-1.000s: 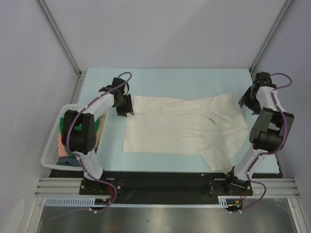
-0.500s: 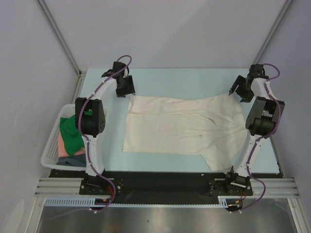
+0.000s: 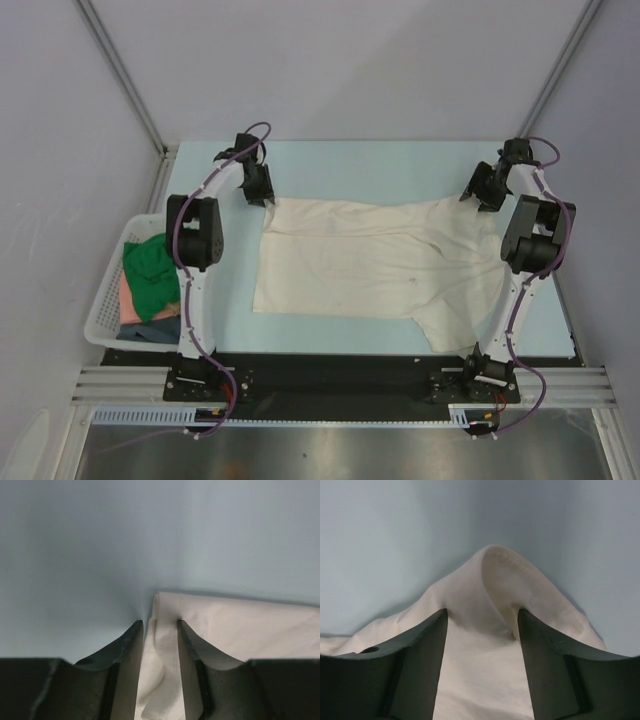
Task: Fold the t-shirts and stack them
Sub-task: Flatten the tshirt out
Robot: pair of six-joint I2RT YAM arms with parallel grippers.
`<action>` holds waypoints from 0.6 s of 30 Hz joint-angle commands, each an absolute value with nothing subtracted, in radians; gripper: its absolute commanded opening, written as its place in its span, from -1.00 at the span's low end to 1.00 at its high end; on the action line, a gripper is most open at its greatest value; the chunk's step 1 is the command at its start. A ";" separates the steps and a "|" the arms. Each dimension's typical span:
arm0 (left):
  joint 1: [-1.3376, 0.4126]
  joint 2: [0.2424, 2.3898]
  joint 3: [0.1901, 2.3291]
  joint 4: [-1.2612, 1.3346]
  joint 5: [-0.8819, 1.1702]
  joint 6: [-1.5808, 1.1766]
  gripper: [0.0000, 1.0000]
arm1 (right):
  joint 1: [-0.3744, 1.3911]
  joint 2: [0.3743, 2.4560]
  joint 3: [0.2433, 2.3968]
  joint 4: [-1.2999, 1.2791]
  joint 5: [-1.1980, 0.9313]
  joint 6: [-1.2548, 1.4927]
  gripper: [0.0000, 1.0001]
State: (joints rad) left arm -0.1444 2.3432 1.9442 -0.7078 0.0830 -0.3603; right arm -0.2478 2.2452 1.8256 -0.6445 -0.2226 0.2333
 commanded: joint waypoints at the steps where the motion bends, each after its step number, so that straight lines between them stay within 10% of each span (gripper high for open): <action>1: -0.147 2.391 2.012 -0.690 0.136 -0.377 -0.25 | -0.245 2.272 1.873 -0.583 -0.235 0.247 0.26; 5: -0.144 2.424 2.057 -0.686 0.094 -0.384 -0.91 | -0.242 2.332 1.934 -0.580 -0.244 0.270 -0.36; 8: -0.140 2.416 2.065 -0.647 0.025 -0.376 -0.99 | -0.229 2.384 2.015 -0.587 -0.242 0.284 -0.78; 18: -0.081 2.513 2.315 -0.607 -0.069 -0.371 -0.99 | -0.189 2.514 2.252 -0.557 -0.244 0.376 -0.71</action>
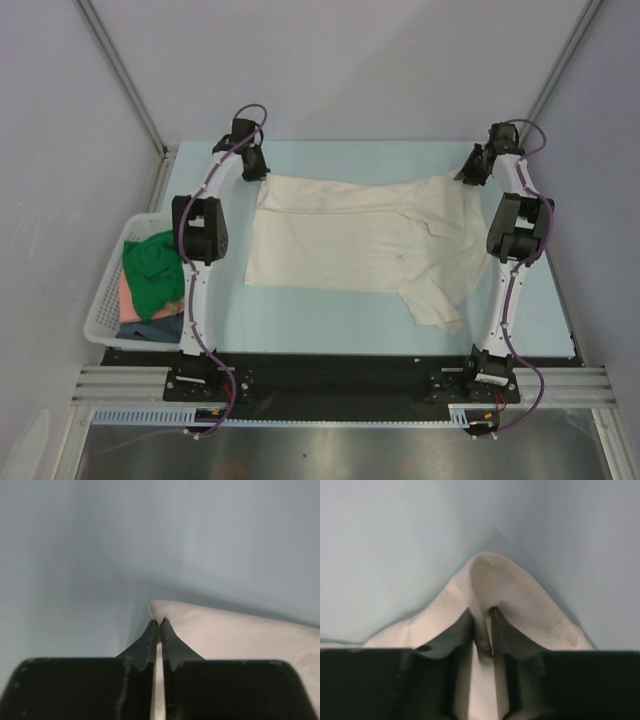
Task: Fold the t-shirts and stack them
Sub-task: Flatten the tshirt out
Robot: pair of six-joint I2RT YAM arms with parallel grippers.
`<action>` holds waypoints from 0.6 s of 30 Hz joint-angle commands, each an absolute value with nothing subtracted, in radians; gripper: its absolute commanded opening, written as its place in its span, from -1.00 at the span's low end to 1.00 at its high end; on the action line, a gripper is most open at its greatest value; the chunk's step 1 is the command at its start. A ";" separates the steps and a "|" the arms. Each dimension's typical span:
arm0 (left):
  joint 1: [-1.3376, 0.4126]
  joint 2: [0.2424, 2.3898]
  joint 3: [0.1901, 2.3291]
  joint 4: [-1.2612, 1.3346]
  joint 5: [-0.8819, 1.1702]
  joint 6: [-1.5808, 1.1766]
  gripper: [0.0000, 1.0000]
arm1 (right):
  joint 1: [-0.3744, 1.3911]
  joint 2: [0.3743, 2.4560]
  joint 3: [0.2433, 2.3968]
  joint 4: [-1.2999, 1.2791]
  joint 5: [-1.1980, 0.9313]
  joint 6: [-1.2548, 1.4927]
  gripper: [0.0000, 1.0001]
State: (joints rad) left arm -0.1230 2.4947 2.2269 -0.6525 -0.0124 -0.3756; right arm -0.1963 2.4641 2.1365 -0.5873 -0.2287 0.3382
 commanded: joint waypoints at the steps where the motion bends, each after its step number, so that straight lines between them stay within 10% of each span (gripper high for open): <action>1: -0.078 2.517 2.336 -0.609 -0.066 -0.370 -0.80 | -0.189 2.535 2.300 -0.589 -0.250 0.386 -0.42; 4: -0.083 2.470 2.312 -0.621 -0.051 -0.362 0.04 | -0.186 2.559 2.430 -0.704 -0.236 0.385 0.12; 7: -0.104 2.369 2.237 -0.643 -0.096 -0.328 0.35 | -0.190 2.481 2.433 -0.807 -0.173 0.387 0.42; 14: -0.146 2.110 1.975 -0.667 -0.144 -0.322 0.14 | -0.224 2.211 2.162 -0.957 -0.147 0.426 0.47; 18: -0.167 2.011 1.772 -0.644 -0.075 -0.347 -0.07 | -0.213 1.999 1.773 -0.821 -0.265 0.425 0.08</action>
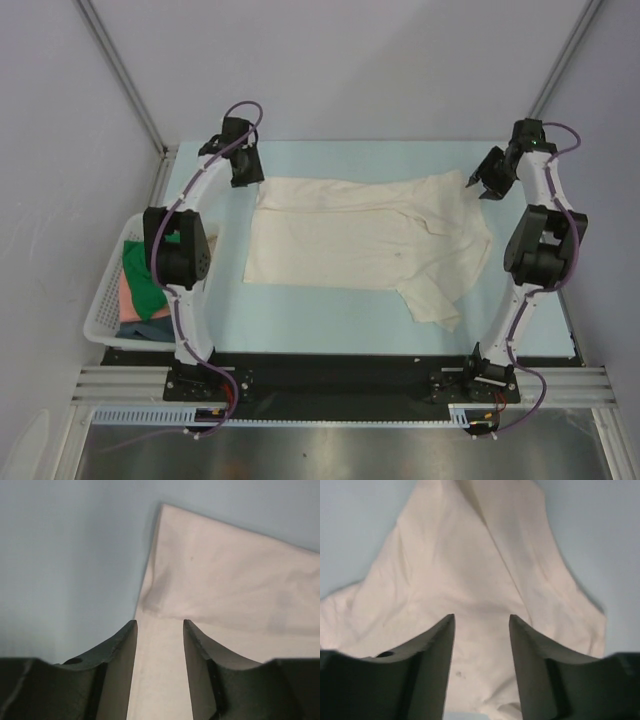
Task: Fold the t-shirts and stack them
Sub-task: Flatten the tshirt out
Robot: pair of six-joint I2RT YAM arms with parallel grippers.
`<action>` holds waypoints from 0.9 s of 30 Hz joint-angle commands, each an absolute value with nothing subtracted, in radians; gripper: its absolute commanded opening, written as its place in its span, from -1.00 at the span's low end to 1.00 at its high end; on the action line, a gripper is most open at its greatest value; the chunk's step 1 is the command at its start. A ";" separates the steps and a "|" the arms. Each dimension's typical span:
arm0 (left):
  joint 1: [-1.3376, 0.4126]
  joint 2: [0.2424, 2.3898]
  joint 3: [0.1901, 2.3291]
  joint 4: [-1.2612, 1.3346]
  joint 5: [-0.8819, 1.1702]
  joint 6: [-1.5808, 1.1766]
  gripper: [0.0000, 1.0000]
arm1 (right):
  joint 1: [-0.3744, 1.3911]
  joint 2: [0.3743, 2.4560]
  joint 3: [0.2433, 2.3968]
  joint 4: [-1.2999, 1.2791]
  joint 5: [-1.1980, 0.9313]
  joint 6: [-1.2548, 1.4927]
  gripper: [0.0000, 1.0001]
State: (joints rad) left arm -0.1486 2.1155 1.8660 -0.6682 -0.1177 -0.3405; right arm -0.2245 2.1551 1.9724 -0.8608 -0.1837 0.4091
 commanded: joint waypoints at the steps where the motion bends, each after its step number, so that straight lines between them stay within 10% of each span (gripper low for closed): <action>1: -0.167 1.999 1.750 -0.644 -0.075 -0.350 -0.08 | -0.215 1.979 1.720 -0.795 -0.281 0.425 -0.02; 6: -0.167 1.967 1.637 -0.618 0.095 -0.429 -0.24 | -0.232 1.960 1.602 -0.761 -0.344 0.400 -0.31; 16: -0.285 1.888 1.488 -0.565 0.279 -0.448 -0.19 | -0.294 1.758 1.332 -0.853 -0.166 0.391 0.11; 27: -0.690 1.911 1.503 -0.502 0.456 -0.265 -0.10 | -0.210 1.468 1.031 -0.951 -0.311 0.468 0.01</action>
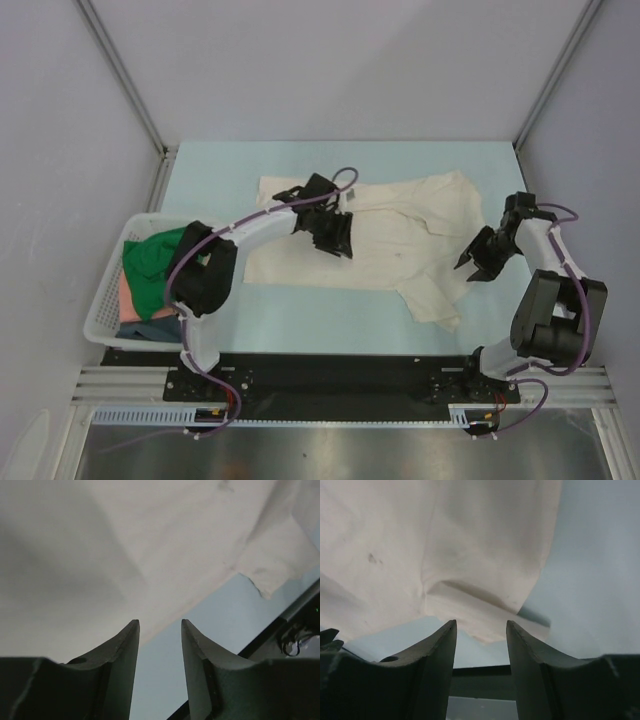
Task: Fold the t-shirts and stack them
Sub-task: Flatten the tshirt out
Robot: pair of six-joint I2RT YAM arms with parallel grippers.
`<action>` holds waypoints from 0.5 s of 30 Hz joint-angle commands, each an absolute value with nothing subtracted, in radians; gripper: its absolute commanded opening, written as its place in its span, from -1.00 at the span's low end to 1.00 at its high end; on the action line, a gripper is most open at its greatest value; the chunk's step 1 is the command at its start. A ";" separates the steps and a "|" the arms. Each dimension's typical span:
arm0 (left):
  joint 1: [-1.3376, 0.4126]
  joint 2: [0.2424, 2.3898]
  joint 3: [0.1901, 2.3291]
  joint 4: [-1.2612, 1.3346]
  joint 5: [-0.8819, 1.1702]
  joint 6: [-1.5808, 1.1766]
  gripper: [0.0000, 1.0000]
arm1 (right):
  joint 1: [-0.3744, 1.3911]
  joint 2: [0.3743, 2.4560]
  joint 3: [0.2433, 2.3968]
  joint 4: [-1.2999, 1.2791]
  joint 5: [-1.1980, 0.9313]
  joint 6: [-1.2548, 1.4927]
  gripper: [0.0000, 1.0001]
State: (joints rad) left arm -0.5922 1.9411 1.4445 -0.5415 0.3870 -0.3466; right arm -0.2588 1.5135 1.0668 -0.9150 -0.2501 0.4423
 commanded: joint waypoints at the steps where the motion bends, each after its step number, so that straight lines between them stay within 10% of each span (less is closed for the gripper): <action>1: -0.716 1.923 1.522 -0.508 0.450 -0.261 -0.11 | -0.155 1.460 1.029 -0.960 -0.314 0.468 0.00; 8: -0.758 1.757 1.376 -0.433 0.361 -0.350 -0.24 | 0.125 1.350 0.960 -0.960 -0.247 0.505 -0.11; 15: -0.626 1.612 1.281 -0.517 0.324 -0.354 -0.24 | 0.288 1.377 0.815 -0.838 -0.201 0.572 -0.73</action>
